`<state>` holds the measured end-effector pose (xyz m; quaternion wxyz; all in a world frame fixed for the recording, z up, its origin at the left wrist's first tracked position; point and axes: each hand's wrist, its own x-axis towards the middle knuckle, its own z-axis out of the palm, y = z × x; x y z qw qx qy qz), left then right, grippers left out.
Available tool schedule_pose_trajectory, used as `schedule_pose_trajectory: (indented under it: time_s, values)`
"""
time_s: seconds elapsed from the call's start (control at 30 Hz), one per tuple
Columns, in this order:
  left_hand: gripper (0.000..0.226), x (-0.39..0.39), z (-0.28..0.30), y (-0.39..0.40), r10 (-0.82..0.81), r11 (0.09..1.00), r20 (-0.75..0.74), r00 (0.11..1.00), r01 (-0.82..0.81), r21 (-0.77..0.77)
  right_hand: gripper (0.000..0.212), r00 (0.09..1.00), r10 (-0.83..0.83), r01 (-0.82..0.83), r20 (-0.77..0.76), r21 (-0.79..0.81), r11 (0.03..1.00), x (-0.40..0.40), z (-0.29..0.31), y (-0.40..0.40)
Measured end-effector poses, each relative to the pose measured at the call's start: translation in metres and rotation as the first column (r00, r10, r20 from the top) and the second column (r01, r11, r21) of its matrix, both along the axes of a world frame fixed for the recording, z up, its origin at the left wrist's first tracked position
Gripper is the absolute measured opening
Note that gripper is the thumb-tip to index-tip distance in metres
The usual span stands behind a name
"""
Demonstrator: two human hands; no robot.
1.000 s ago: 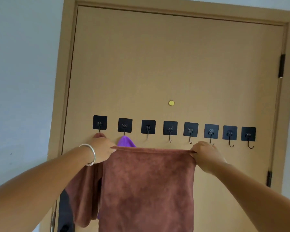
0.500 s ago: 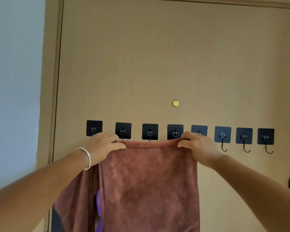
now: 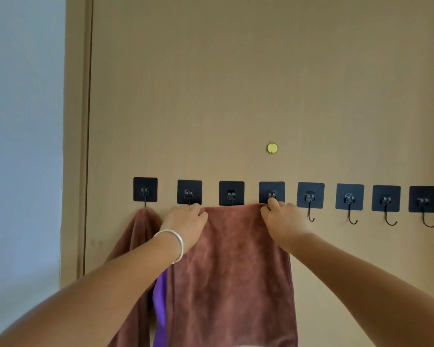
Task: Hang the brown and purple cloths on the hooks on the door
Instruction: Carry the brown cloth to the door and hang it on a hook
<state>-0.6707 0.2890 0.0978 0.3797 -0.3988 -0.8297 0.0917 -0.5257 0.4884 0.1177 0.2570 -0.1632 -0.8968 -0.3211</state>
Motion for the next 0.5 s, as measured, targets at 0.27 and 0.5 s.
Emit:
schedule_pose_trajectory:
  time_s: [0.27, 0.5]
  values:
    - [0.032, 0.008, -0.019, 0.025, 0.089, 0.99, 0.088, 0.992, -0.078, -0.118, 0.029, 0.992, -0.019, 0.003, 0.127, 0.122, 0.993, -0.014, -0.021, -0.02]
    - [0.031, -0.002, 0.003, 0.004, -0.061, 0.991, -0.022, 0.998, 0.063, 0.12, 0.024, 0.992, 0.089, -0.082, -0.093, 0.075, 0.994, -0.004, 0.008, -0.005]
